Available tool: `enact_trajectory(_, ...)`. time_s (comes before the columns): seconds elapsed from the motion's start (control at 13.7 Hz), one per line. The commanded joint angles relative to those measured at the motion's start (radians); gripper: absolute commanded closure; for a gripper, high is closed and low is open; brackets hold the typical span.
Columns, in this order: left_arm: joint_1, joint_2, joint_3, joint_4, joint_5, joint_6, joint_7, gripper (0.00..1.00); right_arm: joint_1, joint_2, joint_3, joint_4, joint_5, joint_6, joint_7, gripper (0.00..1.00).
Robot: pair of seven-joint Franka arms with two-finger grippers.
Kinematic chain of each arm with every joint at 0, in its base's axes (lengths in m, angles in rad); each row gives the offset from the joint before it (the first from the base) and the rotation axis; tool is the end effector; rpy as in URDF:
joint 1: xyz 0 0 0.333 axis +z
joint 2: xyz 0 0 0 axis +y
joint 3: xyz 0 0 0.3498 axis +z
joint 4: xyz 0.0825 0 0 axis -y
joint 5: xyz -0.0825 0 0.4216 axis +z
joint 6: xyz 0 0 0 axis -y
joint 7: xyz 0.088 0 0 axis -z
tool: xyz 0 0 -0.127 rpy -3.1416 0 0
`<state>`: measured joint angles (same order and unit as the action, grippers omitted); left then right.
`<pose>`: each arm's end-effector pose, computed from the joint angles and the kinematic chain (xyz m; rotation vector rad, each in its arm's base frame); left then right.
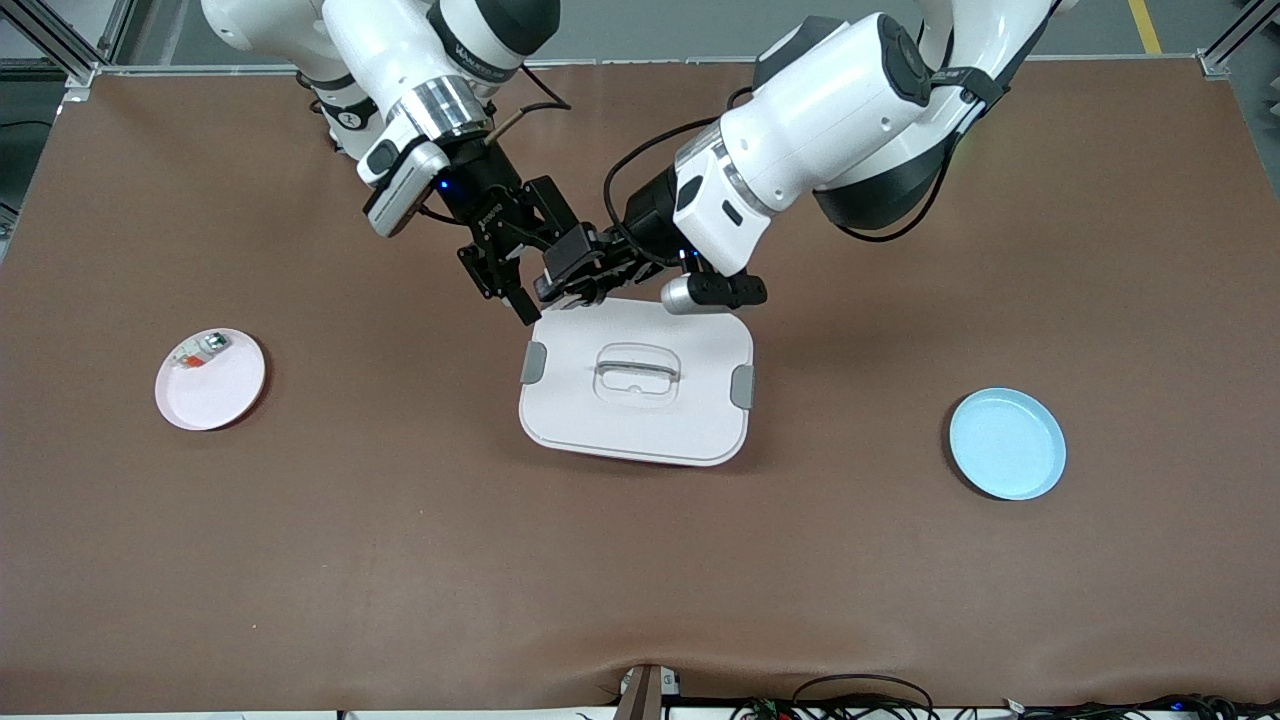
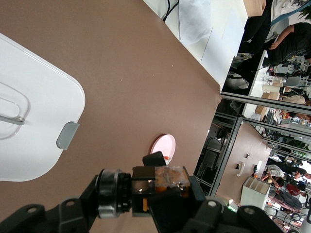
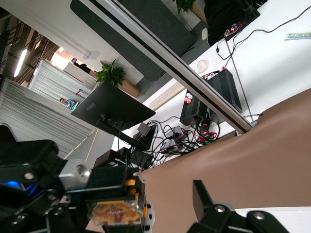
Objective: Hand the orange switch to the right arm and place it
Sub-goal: 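Close the right gripper on the switch held by the left gripper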
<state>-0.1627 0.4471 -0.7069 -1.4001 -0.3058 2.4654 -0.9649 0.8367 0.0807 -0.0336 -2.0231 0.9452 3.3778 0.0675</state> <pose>0.5833 -0.5179 0.5920 2.2194 0.4791 0.0130 0.5101 0.3949 0.5380 -2.0866 0.3389 -1.0355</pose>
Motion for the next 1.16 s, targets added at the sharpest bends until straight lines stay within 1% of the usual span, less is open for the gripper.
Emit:
enact_trajectory(0.0,-0.012,0.009,-0.005,0.02,-0.01,0.001,-0.02,0.72,-0.013,0.056,0.008,0.075,0.03,0.005,-0.026,0.13)
enact_trajectory(0.07,-0.015,0.009,-0.003,0.02,-0.01,0.001,-0.021,0.72,-0.013,0.066,0.008,0.084,0.03,0.005,-0.026,0.14)
enact_trajectory(0.15,-0.015,0.009,-0.003,0.02,-0.01,0.001,-0.021,0.72,-0.013,0.068,0.008,0.086,0.03,0.005,-0.026,0.17)
enact_trajectory(0.36,-0.015,0.009,-0.003,0.02,-0.01,0.001,-0.021,0.72,-0.013,0.07,0.008,0.086,0.03,0.005,-0.028,0.34)
enact_trajectory(0.44,-0.015,0.009,-0.003,0.02,-0.01,0.001,-0.021,0.72,-0.011,0.07,0.008,0.086,0.03,0.005,-0.028,0.49)
enact_trajectory(0.51,-0.015,0.009,-0.003,0.02,-0.01,0.001,-0.021,0.72,-0.011,0.07,0.008,0.086,0.03,0.005,-0.029,0.69)
enact_trajectory(0.58,-0.015,0.009,-0.003,0.02,-0.01,0.001,-0.021,0.72,-0.011,0.068,0.008,0.086,0.029,0.005,-0.029,0.93)
enact_trajectory(0.65,-0.015,0.007,-0.003,0.02,-0.01,0.001,-0.021,0.72,-0.011,0.068,0.008,0.087,0.03,0.005,-0.028,1.0)
enact_trajectory(1.09,-0.015,0.007,-0.003,0.02,-0.01,0.001,-0.021,0.72,-0.011,0.089,0.008,0.106,0.026,0.005,-0.029,1.0)
